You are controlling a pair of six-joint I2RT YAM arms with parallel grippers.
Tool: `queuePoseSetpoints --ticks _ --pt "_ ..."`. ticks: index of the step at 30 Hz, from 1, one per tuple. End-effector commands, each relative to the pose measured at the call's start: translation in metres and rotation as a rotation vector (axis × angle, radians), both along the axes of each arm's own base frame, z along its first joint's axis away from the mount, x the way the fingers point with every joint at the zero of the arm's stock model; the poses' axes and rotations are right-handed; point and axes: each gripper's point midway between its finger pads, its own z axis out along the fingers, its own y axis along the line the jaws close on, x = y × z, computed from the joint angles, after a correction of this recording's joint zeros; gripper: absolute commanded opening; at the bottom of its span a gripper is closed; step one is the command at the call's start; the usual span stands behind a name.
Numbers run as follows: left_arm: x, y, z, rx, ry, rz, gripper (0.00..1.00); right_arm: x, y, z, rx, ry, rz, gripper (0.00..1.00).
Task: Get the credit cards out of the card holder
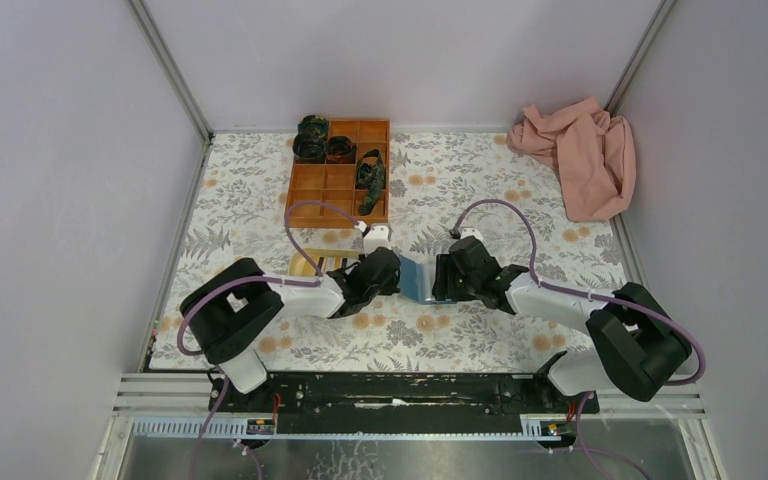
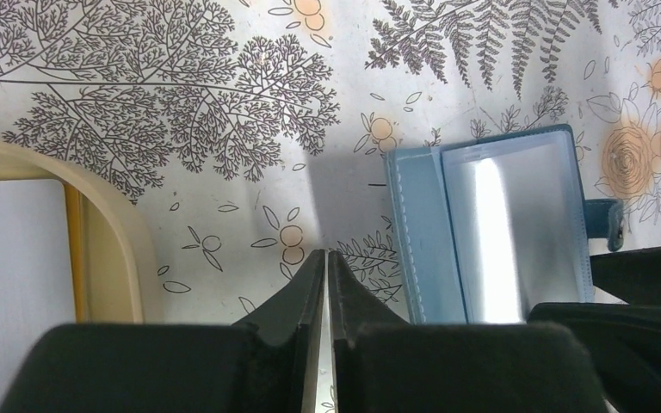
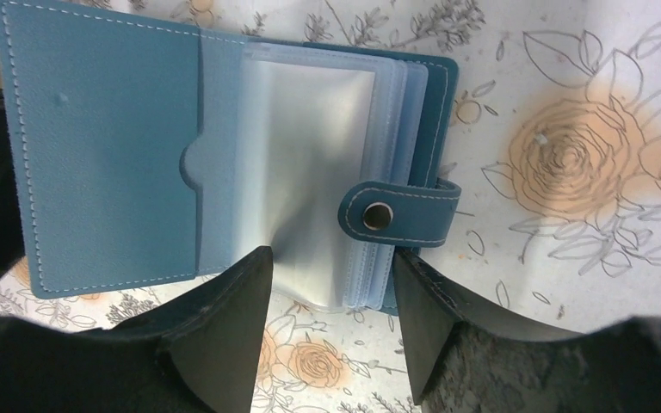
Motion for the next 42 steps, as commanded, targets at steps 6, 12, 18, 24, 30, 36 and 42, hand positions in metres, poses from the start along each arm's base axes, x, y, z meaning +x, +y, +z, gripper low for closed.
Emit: queuePoseSetpoints --ticks 6,12,18,24,30,36,42 --pt "0.007 -0.008 -0.001 0.006 -0.001 -0.017 0.10 0.010 0.014 0.010 0.059 -0.030 0.018 0.60" --pt "0.006 -0.007 -0.002 0.008 0.002 -0.018 0.08 0.010 0.002 0.016 0.014 -0.046 -0.012 0.59" --pt "0.004 -0.008 -0.003 0.003 0.013 -0.025 0.00 0.009 0.005 0.030 0.046 -0.068 0.002 0.60" --pt "0.003 -0.009 -0.006 0.006 0.027 -0.030 0.00 0.009 0.013 0.033 0.071 -0.066 0.022 0.60" --pt "0.003 -0.009 -0.006 0.007 0.030 -0.032 0.00 0.007 0.017 0.018 0.068 -0.034 0.033 0.60" --pt "0.003 -0.010 -0.010 0.014 0.040 -0.037 0.00 0.009 0.023 0.018 0.086 -0.032 0.039 0.60" --pt "0.003 -0.010 -0.012 0.018 0.047 -0.034 0.00 0.011 0.025 0.023 0.087 -0.043 0.045 0.60"
